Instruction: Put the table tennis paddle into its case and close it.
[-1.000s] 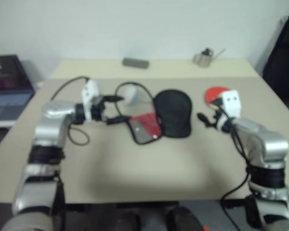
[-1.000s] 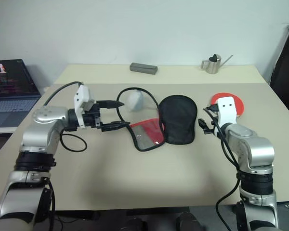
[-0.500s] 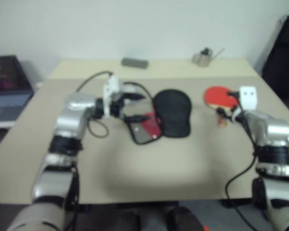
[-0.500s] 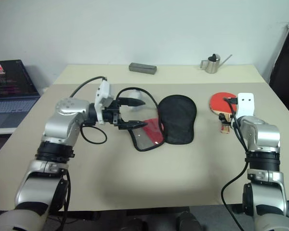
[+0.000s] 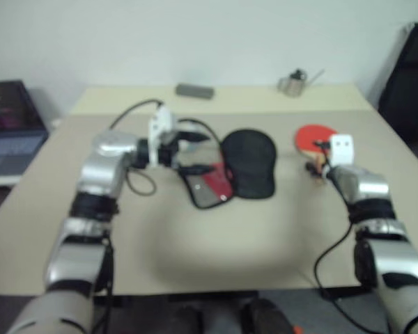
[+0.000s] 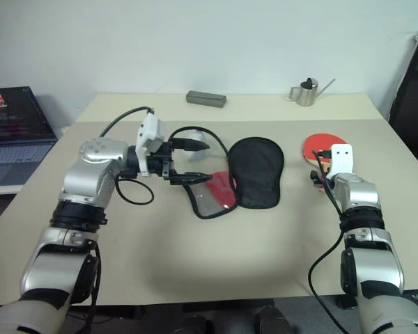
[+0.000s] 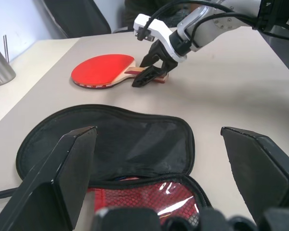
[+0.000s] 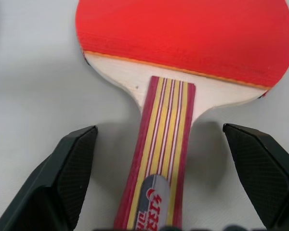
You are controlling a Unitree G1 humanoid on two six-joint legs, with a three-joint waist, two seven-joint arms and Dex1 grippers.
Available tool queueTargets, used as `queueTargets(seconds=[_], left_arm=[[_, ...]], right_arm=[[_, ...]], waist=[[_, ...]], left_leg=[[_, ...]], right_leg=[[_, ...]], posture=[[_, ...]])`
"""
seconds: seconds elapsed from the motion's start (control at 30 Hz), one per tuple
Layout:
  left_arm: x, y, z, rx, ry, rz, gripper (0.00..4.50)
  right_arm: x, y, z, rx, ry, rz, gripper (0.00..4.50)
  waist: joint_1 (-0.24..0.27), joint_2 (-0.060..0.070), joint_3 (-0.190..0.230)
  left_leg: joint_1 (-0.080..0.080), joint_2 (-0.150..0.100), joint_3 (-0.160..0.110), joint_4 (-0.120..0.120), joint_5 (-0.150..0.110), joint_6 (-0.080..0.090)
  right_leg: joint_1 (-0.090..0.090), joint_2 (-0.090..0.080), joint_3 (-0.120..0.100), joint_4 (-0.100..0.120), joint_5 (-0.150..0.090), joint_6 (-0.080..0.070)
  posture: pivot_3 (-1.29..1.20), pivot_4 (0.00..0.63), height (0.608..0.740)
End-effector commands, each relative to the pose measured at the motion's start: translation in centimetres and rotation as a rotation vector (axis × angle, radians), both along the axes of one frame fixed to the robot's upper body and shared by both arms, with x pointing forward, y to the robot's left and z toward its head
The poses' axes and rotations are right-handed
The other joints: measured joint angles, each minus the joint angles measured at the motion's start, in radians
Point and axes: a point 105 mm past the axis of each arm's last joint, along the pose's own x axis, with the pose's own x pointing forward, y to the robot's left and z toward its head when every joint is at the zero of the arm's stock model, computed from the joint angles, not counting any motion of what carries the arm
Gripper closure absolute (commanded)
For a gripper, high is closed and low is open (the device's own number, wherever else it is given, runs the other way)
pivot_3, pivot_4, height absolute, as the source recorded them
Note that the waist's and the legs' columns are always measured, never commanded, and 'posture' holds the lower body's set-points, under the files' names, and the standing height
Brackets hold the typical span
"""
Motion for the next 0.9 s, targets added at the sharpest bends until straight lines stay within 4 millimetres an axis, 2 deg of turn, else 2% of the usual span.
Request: queueTargets(seconds=[0.03, 0.23, 0.27, 0.33, 0.53, 0.63, 0.9], left_arm=[[0.1, 0.7, 1.3, -0.014, -0.054, 0.026, 0.00], [0.3, 0.9, 1.3, -0.014, -0.056, 0.041, 0.00], [0.3, 1.0, 1.3, -0.014, -0.057, 0.044, 0.00], [0.4, 1.2, 1.3, -0.012, -0.059, 0.053, 0.00], [0.6, 1.6, 1.3, -0.010, -0.064, 0.071, 0.00], [0.6, 1.7, 1.3, -0.010, -0.065, 0.074, 0.00], [0.9, 3.1, 1.5, -0.028, -0.074, 0.143, 0.00]], right_arm=[[0.4, -0.2, 0.0, -0.055, -0.017, -0.031, 0.02], [0.5, 0.4, -0.7, -0.037, 0.000, -0.035, 0.02], [0.4, 0.5, -0.8, -0.018, 0.005, -0.037, 0.19], [0.4, 0.5, -0.9, 0.006, 0.014, -0.044, 0.61], [0.2, 0.5, -1.0, 0.098, 0.040, -0.073, 2.60], [0.2, 0.5, -0.8, 0.120, 0.039, -0.086, 3.36], [0.1, -0.7, 0.8, 0.115, -0.032, -0.154, 3.38]], waist=[[-0.001, -0.001, 0.000], [-0.001, -0.001, -0.001], [-0.001, -0.001, -0.001], [-0.001, -0.001, -0.001], [0.001, -0.001, -0.001], [0.002, -0.001, -0.001], [0.002, -0.001, -0.001]], left_leg=[[0.001, 0.000, 0.000, 0.000, 0.000, 0.000], [0.006, 0.000, -0.001, 0.001, 0.001, 0.001], [0.008, 0.000, -0.001, 0.000, 0.001, 0.001], [0.009, 0.000, -0.001, 0.000, 0.001, 0.001], [0.009, 0.000, -0.002, 0.000, 0.001, 0.001], [0.009, 0.000, -0.002, 0.000, 0.001, 0.001], [0.008, 0.000, -0.003, 0.000, 0.001, 0.001]], right_leg=[[0.000, 0.000, 0.000, 0.000, 0.000, 0.000], [0.006, 0.000, -0.001, 0.001, 0.002, -0.003], [0.008, 0.001, -0.001, 0.001, 0.002, -0.002], [0.009, 0.001, -0.001, 0.001, 0.002, -0.002], [0.009, 0.001, -0.001, 0.000, 0.002, -0.003], [0.009, 0.001, -0.002, -0.001, 0.002, -0.003], [0.009, 0.001, -0.002, -0.001, 0.002, -0.002]], posture=[[0.00, 0.150, 0.740], [0.00, 0.150, 0.740], [0.00, 0.150, 0.740], [0.00, 0.150, 0.740], [0.00, 0.150, 0.740], [0.00, 0.150, 0.740], [0.00, 0.150, 0.740]])
